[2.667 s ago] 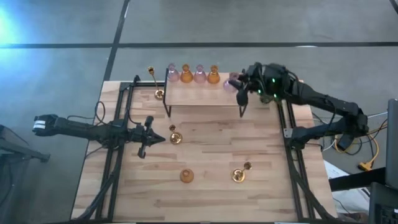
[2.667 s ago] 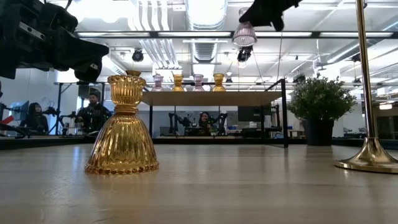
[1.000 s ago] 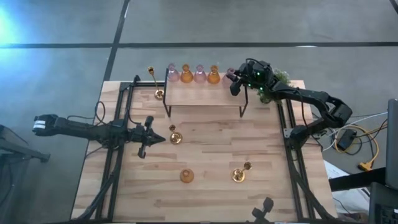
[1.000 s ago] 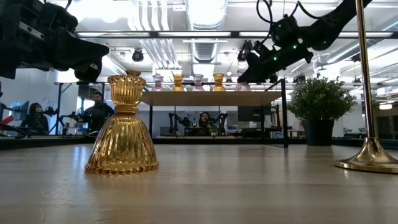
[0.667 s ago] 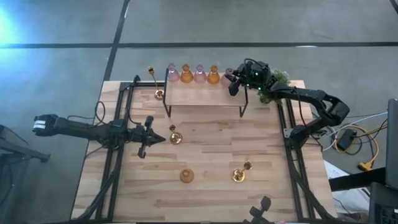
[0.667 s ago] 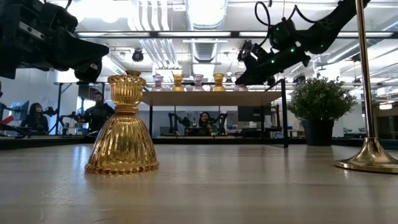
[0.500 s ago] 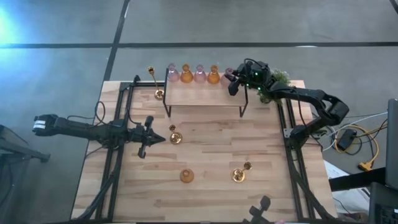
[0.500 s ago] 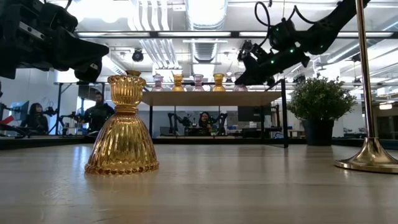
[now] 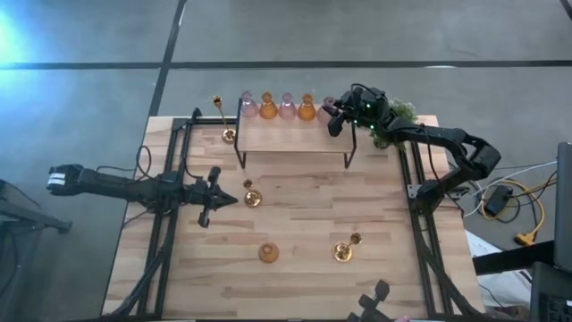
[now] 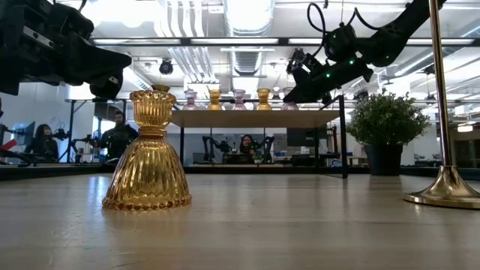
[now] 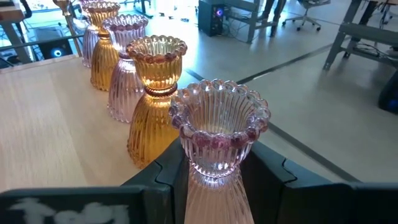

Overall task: Pick & Place candle stick holders
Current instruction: Put the purple glass candle holder on the shelf aligned with the other glass candle holders

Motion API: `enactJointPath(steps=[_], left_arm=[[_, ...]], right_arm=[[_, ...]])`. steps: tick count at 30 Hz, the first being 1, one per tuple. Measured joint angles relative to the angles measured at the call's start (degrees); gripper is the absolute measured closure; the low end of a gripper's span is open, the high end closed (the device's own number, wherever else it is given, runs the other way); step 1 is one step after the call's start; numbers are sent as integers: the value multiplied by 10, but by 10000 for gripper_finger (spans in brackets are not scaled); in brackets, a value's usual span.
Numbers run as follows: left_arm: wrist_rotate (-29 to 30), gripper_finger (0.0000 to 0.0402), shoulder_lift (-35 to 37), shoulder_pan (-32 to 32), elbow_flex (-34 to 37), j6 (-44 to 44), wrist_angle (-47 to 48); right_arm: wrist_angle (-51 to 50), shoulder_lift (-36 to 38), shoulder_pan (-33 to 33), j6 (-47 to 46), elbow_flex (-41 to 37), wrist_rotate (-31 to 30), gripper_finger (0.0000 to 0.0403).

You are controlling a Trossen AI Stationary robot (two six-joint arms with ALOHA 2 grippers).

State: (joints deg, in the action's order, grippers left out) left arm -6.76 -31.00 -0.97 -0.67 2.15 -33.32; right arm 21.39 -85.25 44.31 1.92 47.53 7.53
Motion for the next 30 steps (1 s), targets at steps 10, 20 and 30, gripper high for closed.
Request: enactJointPath(steps=[10,20,30], left_arm=[[0,388,0,0,0,0,0],[0,388,0,0,0,0,0],[0,388,0,0,0,0,0]], right_arm=[[2,0,2,2,0,-1,294],[4,0,3,7,0,1,294],[10,-1,3,11,-1,5,294]])
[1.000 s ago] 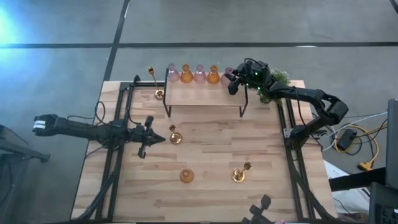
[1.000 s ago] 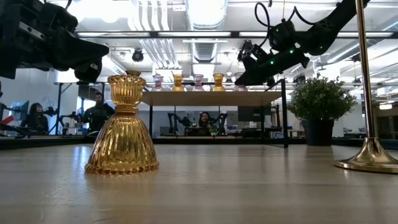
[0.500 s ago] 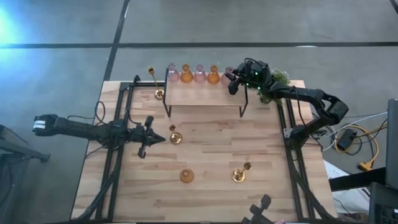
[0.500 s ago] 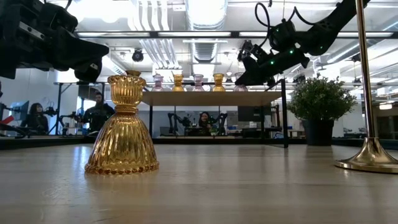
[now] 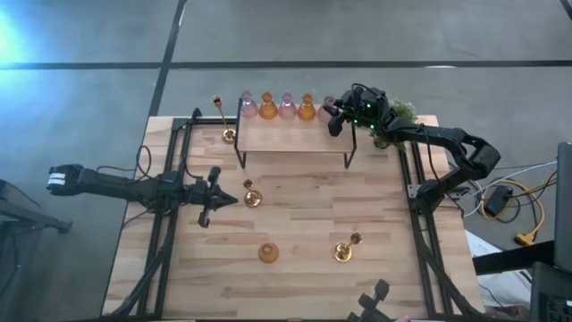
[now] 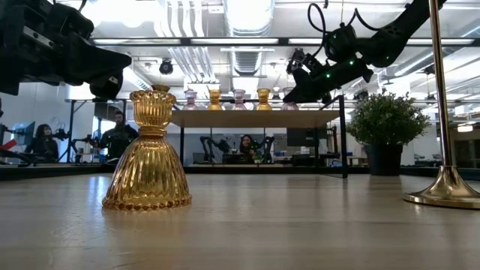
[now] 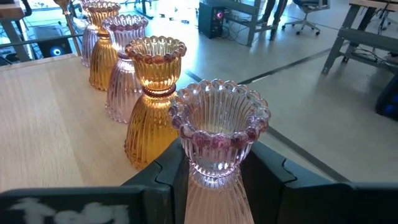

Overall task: Pick & Place candle stick holders
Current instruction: Put the purple glass candle holder on the shelf aligned with the other glass candle holders

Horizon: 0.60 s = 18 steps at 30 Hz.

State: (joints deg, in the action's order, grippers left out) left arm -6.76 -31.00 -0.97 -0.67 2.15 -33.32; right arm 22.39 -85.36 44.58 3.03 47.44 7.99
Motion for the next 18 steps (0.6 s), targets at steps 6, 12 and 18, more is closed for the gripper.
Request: enactJointPath(steps=[6,12,18], left_arm=[[0,388,0,0,0,0,0],[0,388,0,0,0,0,0],[0,388,0,0,0,0,0]], right_arm=[[1,0,0,0,0,0,294],[4,0,0,4,0,8,294],[4,-2,1,7,8,11,294]])
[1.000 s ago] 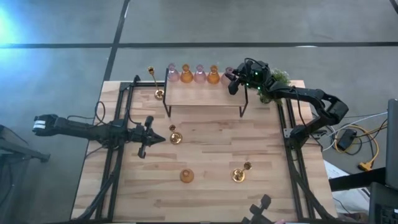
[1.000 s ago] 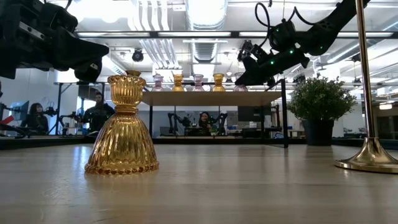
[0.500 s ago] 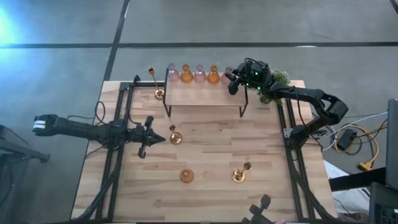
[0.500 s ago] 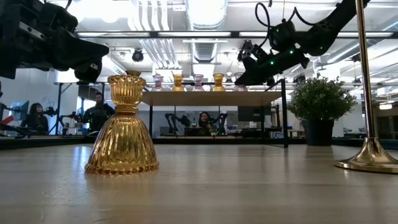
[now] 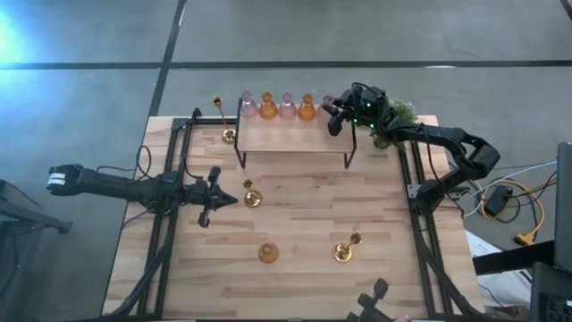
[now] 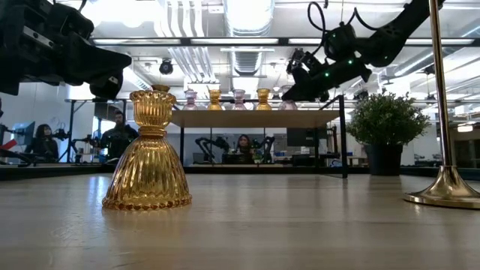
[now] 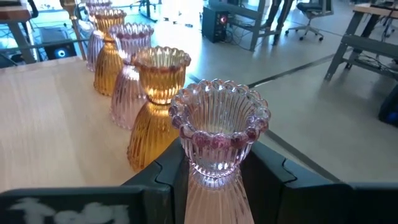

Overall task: Pick & Place candle stick holders
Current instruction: Put the purple glass candle holder on the shelf aligned with the other glass candle holders

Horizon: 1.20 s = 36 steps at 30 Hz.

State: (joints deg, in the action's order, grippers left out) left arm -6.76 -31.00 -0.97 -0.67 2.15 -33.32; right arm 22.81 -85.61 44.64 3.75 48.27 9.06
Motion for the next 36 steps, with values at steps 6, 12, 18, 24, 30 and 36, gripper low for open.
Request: enactJointPath(steps=[6,12,18,24,30,36], left_arm=[[0,388,0,0,0,0,0],[0,388,0,0,0,0,0],[0,388,0,0,0,0,0],[0,388,0,0,0,0,0],[0,388,0,0,0,0,0],[0,388,0,0,0,0,0]], right_arm=[[-2,-22,1,-5,17,0,294],[-53,-18,2,9,35,-1,294],[-54,-15,3,10,33,0,294],[-53,-15,3,7,31,0,294],[-53,-15,3,2,31,0,294],[-54,-15,5,-7,31,1,279]])
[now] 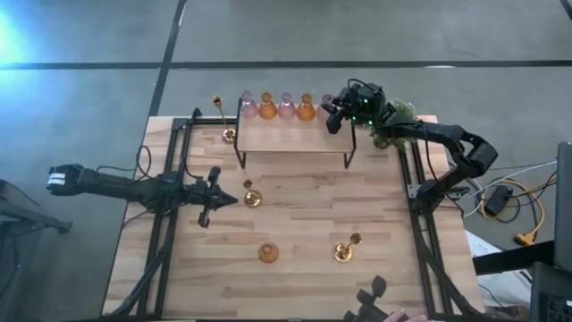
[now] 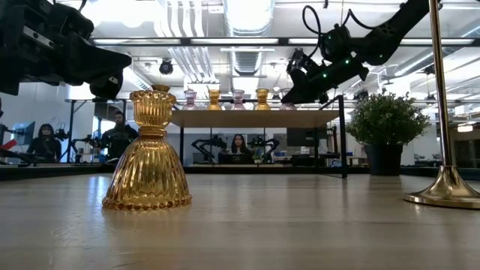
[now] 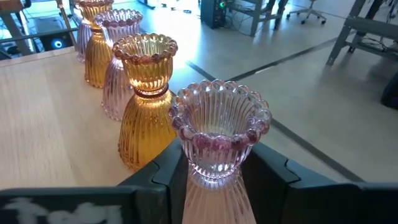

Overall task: Pick & Place candle stick holders
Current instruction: Put the purple glass candle holder on the shelf aligned with the other glass candle holders

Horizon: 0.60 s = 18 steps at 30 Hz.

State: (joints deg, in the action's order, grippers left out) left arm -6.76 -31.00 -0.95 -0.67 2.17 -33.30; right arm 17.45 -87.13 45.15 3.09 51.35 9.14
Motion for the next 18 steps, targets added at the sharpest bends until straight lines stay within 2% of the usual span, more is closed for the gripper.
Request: enactJointPath(steps=[9,18], left_arm=[[0,388,0,0,0,0,0],[0,388,0,0,0,0,0]], right_arm=[[-1,0,0,-6,0,16,275],[-4,0,1,-9,-1,16,228]])
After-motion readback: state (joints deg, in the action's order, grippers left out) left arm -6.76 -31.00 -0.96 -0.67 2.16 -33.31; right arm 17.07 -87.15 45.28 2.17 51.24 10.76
